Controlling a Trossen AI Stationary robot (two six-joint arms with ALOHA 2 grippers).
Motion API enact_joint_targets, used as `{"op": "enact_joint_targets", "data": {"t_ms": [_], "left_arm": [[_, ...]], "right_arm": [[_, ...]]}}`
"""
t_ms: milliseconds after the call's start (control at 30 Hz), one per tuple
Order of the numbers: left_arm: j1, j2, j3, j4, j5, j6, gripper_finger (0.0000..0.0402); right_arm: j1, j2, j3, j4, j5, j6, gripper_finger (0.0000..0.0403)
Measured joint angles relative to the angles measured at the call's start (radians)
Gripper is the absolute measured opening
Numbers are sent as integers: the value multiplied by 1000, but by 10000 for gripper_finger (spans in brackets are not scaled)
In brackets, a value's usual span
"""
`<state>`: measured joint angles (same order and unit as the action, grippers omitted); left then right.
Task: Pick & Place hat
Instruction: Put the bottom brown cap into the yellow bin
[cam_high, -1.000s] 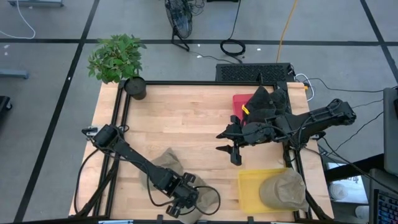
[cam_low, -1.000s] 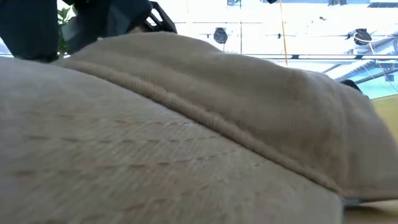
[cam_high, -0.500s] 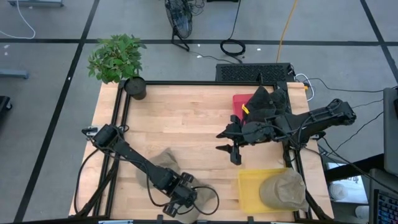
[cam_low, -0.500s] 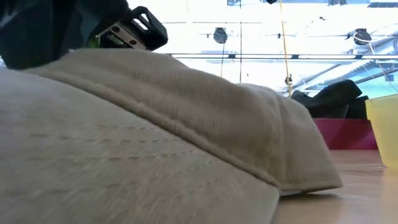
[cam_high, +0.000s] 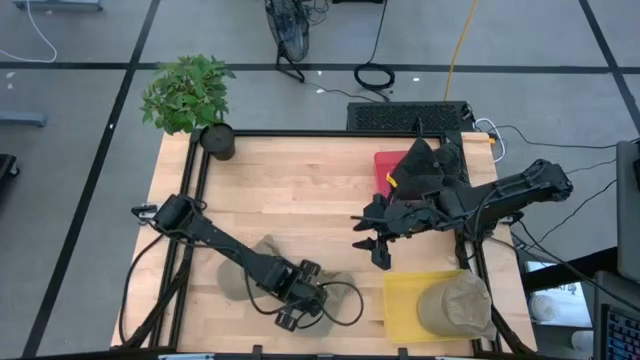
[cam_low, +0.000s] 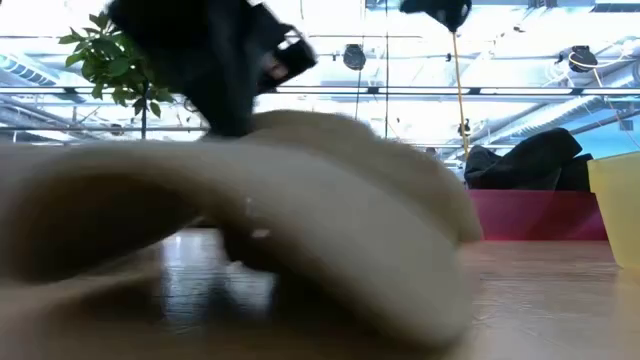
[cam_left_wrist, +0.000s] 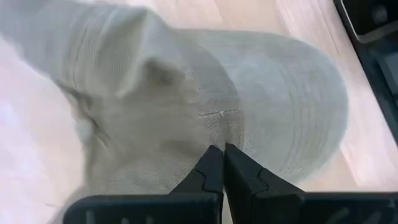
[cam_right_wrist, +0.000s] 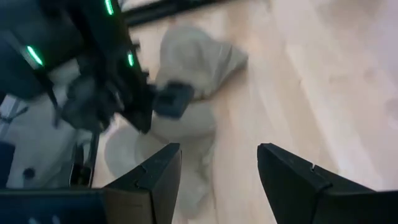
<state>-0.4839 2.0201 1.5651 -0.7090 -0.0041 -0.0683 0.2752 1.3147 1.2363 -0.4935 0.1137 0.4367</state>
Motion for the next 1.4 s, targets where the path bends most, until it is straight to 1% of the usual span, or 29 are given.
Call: {"op": "enact_joint_targets", "data": {"t_ms": [167, 233, 300, 433, 567, 667, 1000, 1067, 1167, 1400], "left_arm": [[33, 0, 80, -3, -42, 49, 5], [41, 0, 114, -28, -51, 59, 5], [44, 0, 139, -55, -56, 75, 4], [43, 0, 170, -123, -50, 94, 5], [43, 0, 198, -165, -50, 113, 4], [44, 1, 224, -191, -72, 119, 5], [53, 1, 372, -271, -158, 154, 4], [58, 1, 396, -287, -172, 161, 4], [69, 1, 423, -314, -180, 162, 6], [80, 2, 457, -319, -184, 181, 7]], "right_arm": [[9, 0, -110, 31, -91, 57, 196], [11, 1, -161, 78, -114, 69, 196], [19, -6, -197, 160, -121, 71, 196], [34, -10, -207, 329, -191, 36, 196], [42, -9, -195, 401, -198, 14, 196], [41, -10, -180, 411, -221, -5, 196], [41, -9, -179, 370, -225, -8, 196], [41, -5, -179, 371, -250, -4, 196], [41, -3, -180, 368, -278, 12, 196], [41, 2, -181, 357, -277, -3, 196]]}}
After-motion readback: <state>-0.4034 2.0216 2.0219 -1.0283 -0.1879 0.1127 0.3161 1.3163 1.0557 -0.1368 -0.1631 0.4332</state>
